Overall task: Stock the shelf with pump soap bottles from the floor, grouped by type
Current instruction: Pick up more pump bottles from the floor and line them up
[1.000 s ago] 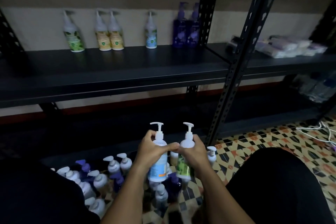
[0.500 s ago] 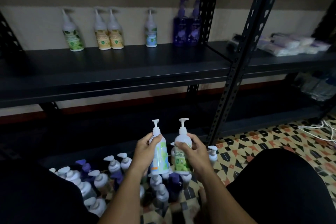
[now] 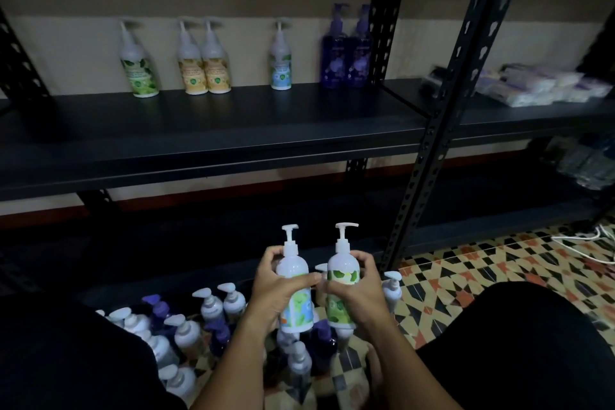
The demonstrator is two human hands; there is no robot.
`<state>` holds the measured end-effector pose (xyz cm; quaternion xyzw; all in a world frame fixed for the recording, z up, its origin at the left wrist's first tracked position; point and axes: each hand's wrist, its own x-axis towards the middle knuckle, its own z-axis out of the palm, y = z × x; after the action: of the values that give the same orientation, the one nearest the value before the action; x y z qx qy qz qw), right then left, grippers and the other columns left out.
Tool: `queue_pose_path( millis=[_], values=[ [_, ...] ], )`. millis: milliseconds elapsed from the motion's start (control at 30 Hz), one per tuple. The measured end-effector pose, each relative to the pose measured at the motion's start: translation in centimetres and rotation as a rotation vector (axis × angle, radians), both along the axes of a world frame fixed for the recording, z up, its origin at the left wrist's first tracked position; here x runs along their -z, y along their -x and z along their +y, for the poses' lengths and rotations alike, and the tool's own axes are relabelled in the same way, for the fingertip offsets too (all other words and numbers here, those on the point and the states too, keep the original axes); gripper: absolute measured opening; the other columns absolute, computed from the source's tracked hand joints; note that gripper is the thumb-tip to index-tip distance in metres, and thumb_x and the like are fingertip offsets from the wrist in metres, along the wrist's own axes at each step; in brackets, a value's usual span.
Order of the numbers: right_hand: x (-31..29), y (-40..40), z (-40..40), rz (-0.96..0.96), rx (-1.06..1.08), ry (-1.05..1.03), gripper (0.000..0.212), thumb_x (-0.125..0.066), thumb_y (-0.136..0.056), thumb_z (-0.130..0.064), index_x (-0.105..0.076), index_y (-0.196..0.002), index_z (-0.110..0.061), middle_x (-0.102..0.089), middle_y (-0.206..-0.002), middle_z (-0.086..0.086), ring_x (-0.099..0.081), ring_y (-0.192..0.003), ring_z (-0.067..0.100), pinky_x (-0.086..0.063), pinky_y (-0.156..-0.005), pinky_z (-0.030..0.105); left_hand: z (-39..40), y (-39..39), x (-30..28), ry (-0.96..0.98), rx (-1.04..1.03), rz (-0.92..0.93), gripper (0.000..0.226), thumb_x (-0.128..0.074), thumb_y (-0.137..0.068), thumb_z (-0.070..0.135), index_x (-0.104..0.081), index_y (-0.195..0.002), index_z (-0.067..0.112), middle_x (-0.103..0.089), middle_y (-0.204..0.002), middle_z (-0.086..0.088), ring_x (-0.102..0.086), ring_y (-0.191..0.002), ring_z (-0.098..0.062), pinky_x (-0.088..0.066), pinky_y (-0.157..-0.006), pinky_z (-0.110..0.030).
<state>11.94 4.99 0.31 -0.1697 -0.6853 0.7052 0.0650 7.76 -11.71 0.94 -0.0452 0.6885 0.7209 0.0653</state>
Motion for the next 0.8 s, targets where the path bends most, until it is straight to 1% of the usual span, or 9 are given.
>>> queue_pose_path(
  millis=[100,200,267,333,467,600,667,733,800],
  values=[
    [0.0,0.0,0.1,0.026,0.073,0.013,0.074,-0.1,-0.049,-0.02,-0.058,-0.109,-0.03,-0.068,-0.11,0.009,-0.073,-0.092,0.031,-0.062,-0.078,0.054,-0.1,0.2,0.2,-0.004,-0.088,0.053,0.054,-0.1,-0.058,0.025,-0.067,-0.1,0.027,-0.076,-0.096,-0.007,-0.075,-0.089,-0.028,-0.064,-0.079,-0.049],
    [-0.1,-0.1,0.2,0.078,0.086,-0.001,0.06,-0.098,-0.06,-0.012,-0.066,-0.108,-0.029,-0.073,-0.105,0.003,-0.074,-0.093,0.027,-0.063,-0.077,0.047,-0.3,0.3,-0.2,-0.044,-0.12,0.097,0.031,-0.088,-0.081,0.014,-0.07,-0.105,0.023,-0.078,-0.095,-0.004,-0.075,-0.091,-0.03,-0.064,-0.078,-0.046],
    [-0.5,-0.3,0.2,0.127,0.069,0.011,0.05,-0.093,-0.071,-0.012,-0.07,-0.111,-0.032,-0.075,-0.106,-0.001,-0.073,-0.099,0.024,-0.063,-0.08,0.04,-0.5,0.3,-0.7,-0.091,-0.057,0.112,0.022,-0.079,-0.091,0.018,-0.07,-0.112,0.019,-0.078,-0.101,-0.009,-0.075,-0.095,-0.035,-0.063,-0.081,-0.048],
    [-0.8,-0.4,0.1,0.157,0.034,0.021,0.047,-0.088,-0.079,-0.02,-0.07,-0.119,-0.036,-0.075,-0.114,-0.002,-0.072,-0.107,0.021,-0.061,-0.088,0.043,-0.4,0.2,-1.4,-0.112,0.02,0.118,0.025,-0.071,-0.096,0.026,-0.068,-0.12,0.019,-0.077,-0.107,-0.012,-0.075,-0.097,-0.038,-0.061,-0.085,-0.051],
    [-1.7,-0.5,-0.5,0.159,0.006,0.042,0.055,-0.08,-0.076,-0.04,-0.064,-0.128,-0.046,-0.072,-0.124,-0.005,-0.069,-0.116,0.02,-0.056,-0.099,0.053,0.0,-0.2,-2.1,-0.124,0.074,0.08,0.02,-0.063,-0.097,0.035,-0.066,-0.115,0.028,-0.075,-0.102,-0.016,-0.073,-0.086,-0.037,-0.058,-0.08,-0.05],
    [-1.9,-0.5,-0.8,0.204,0.01,0.022,0.045,-0.076,-0.085,-0.025,-0.066,-0.124,-0.044,-0.074,-0.119,-0.004,-0.07,-0.112,0.02,-0.058,-0.096,0.049,0.0,-0.1,-2.2,-0.069,0.128,0.097,0.049,-0.083,-0.075,0.048,-0.063,-0.117,0.031,-0.074,-0.099,-0.008,-0.072,-0.087,-0.03,-0.059,-0.083,-0.057],
    [-1.8,-0.5,-0.8,0.228,0.003,-0.003,0.048,-0.079,-0.088,-0.016,-0.065,-0.127,-0.039,-0.072,-0.122,-0.008,-0.069,-0.113,0.014,-0.058,-0.094,0.039,0.0,0.0,-2.2,0.023,0.143,0.133,0.064,-0.096,-0.068,0.039,-0.06,-0.119,0.029,-0.075,-0.102,-0.003,-0.074,-0.091,-0.022,-0.063,-0.082,-0.044],
    [-2.1,-0.3,-0.9,0.252,0.007,-0.033,0.055,-0.084,-0.082,-0.011,-0.065,-0.127,-0.035,-0.072,-0.119,-0.009,-0.07,-0.108,0.012,-0.06,-0.089,0.035,0.1,0.2,-2.2,0.077,0.086,0.169,0.057,-0.095,-0.073,0.021,-0.06,-0.117,0.025,-0.075,-0.1,-0.001,-0.074,-0.09,-0.019,-0.063,-0.078,-0.037],
    [-2.4,0.2,-1.2,0.262,0.039,-0.043,0.062,-0.089,-0.074,-0.004,-0.065,-0.123,-0.033,-0.075,-0.108,-0.005,-0.074,-0.096,0.019,-0.062,-0.079,0.036,0.2,0.6,-2.9,0.104,0.024,0.204,0.047,-0.089,-0.076,0.007,-0.062,-0.111,0.022,-0.075,-0.093,-0.001,-0.074,-0.083,-0.019,-0.063,-0.074,-0.035]
  ],
)
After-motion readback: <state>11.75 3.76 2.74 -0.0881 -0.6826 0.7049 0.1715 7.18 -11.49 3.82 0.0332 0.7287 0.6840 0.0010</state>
